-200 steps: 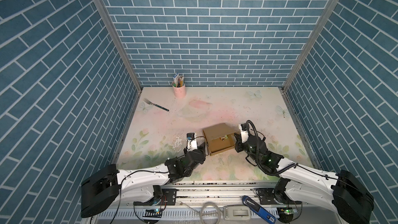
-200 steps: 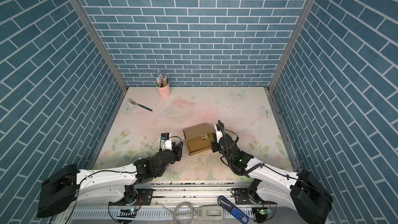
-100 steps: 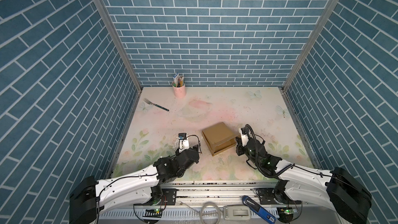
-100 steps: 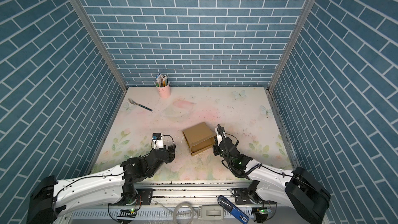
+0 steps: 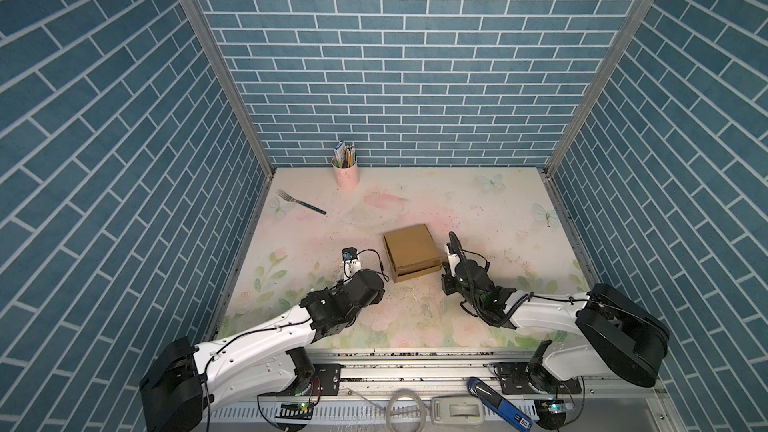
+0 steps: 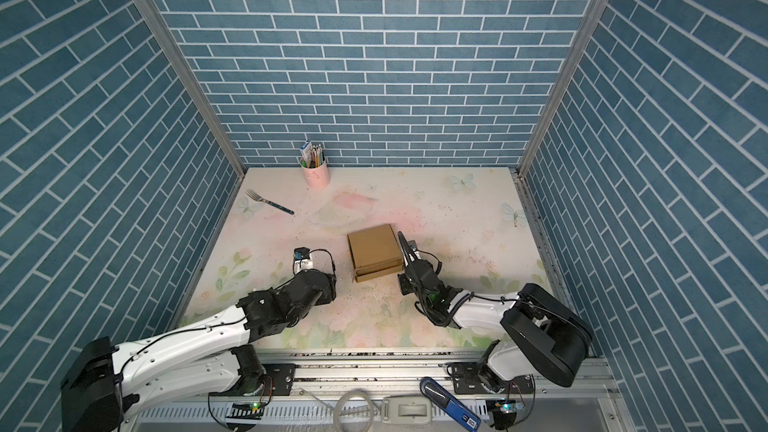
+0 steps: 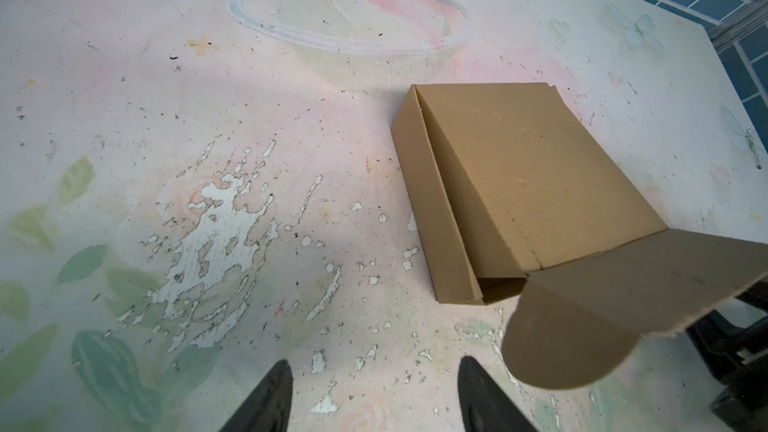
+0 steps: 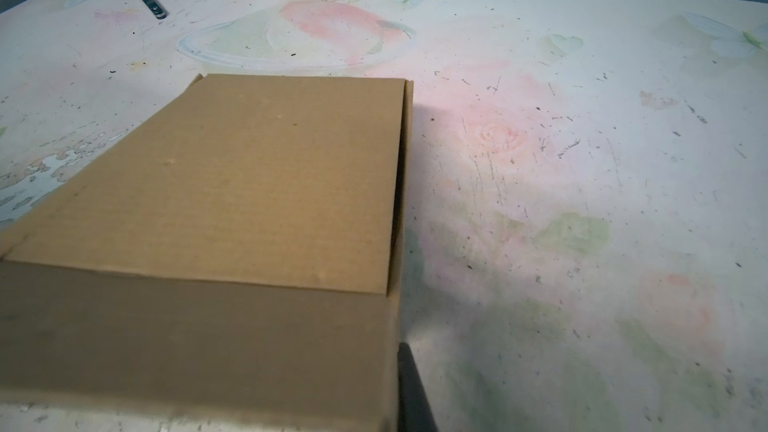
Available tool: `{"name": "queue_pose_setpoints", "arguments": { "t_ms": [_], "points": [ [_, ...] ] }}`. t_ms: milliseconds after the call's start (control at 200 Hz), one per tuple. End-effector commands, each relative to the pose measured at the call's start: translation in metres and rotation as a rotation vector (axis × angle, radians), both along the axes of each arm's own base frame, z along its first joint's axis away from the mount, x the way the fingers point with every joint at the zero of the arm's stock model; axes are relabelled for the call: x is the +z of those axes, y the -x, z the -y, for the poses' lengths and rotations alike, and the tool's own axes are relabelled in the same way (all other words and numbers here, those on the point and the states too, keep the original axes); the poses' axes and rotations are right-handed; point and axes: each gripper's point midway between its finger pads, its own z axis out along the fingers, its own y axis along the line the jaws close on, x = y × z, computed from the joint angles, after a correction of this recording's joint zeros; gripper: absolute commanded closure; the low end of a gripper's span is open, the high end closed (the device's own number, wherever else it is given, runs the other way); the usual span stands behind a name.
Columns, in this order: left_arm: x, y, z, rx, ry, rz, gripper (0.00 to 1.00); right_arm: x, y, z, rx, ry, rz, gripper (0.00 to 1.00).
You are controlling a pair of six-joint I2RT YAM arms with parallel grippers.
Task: Fold the paper box
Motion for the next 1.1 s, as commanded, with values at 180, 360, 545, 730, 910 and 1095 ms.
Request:
{"name": "queue_pose_setpoints", "arguments": {
  "t_ms": [180,360,545,730,910,1095],
  "points": [
    [0.002,-0.001,-0.015,0.036,-0.015,-0.046,0.23,0.0,0.009,-0.006,0.03,0.007,-0.061,0.86],
    [-0.001,-0.002,-0.016,0.041,-0.011,-0.059,0.19,0.012,0.02,0.005,0.03,0.009,-0.084,0.59],
    [-0.002,-0.004,-0.015,0.038,-0.006,-0.084,0.18,0.021,0.035,0.023,0.02,0.033,-0.124,0.49],
    [0.005,-0.014,-0.009,0.022,0.008,-0.088,0.17,0.025,0.051,0.039,0.007,0.025,-0.17,0.47],
    [0.01,-0.025,0.004,-0.021,0.018,-0.103,0.17,0.027,0.062,0.051,-0.013,0.019,-0.218,0.47],
    [0.018,-0.039,0.021,-0.061,0.016,-0.102,0.17,0.022,0.075,0.072,-0.075,0.05,-0.283,0.5]
  ]
}}
